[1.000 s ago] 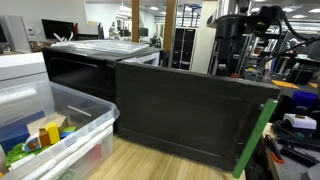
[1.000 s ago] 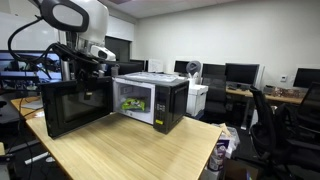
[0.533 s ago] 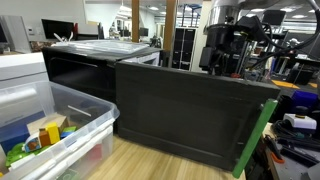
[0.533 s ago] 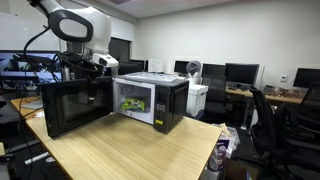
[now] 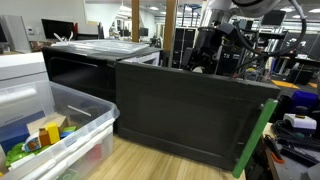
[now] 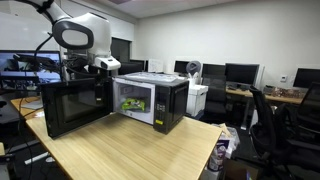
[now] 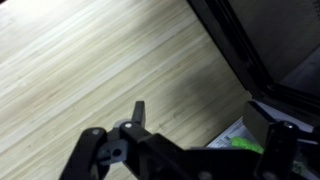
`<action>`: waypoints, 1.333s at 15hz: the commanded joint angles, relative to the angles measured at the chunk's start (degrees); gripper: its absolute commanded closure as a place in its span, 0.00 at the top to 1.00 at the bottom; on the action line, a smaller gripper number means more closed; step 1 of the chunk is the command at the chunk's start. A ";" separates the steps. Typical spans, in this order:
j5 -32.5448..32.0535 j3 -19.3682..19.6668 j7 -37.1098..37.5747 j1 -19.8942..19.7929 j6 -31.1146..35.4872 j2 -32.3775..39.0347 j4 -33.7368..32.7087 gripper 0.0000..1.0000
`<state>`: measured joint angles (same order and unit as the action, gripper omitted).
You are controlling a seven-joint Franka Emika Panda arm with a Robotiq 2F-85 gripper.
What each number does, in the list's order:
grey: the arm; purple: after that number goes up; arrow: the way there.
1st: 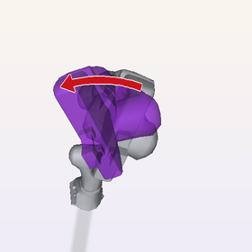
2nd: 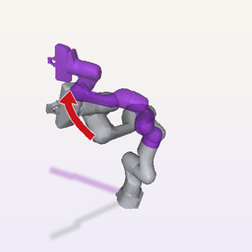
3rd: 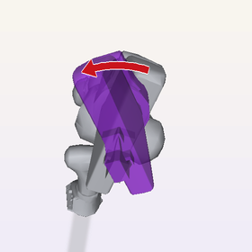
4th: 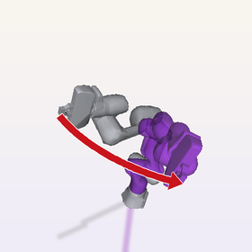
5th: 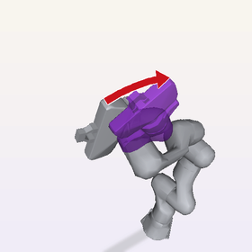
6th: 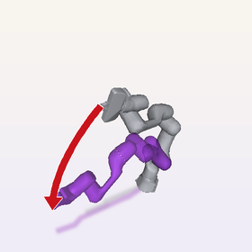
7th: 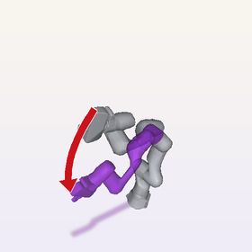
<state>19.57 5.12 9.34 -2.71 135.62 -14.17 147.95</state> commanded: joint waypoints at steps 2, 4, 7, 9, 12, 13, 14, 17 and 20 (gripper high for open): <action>3.97 -1.00 1.24 0.77 6.54 2.53 0.37 1.00; 4.30 -1.15 0.40 1.14 8.30 3.08 0.11 1.00; 1.67 -1.13 0.41 0.64 6.05 2.60 -0.44 1.00; 0.71 -1.21 0.40 0.63 5.94 2.57 -0.95 1.00; 0.58 -1.22 0.38 0.62 5.93 2.57 -0.97 1.00; -0.55 -1.14 0.49 0.08 7.23 2.70 -0.33 1.00; -0.64 -1.08 1.50 -0.28 7.51 2.81 -0.01 1.00; 7.83 0.34 -1.42 1.22 11.82 3.57 0.98 1.00; 16.43 1.14 -5.30 2.72 16.30 4.56 1.22 1.00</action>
<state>28.77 5.21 8.47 -1.71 147.57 -10.61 148.44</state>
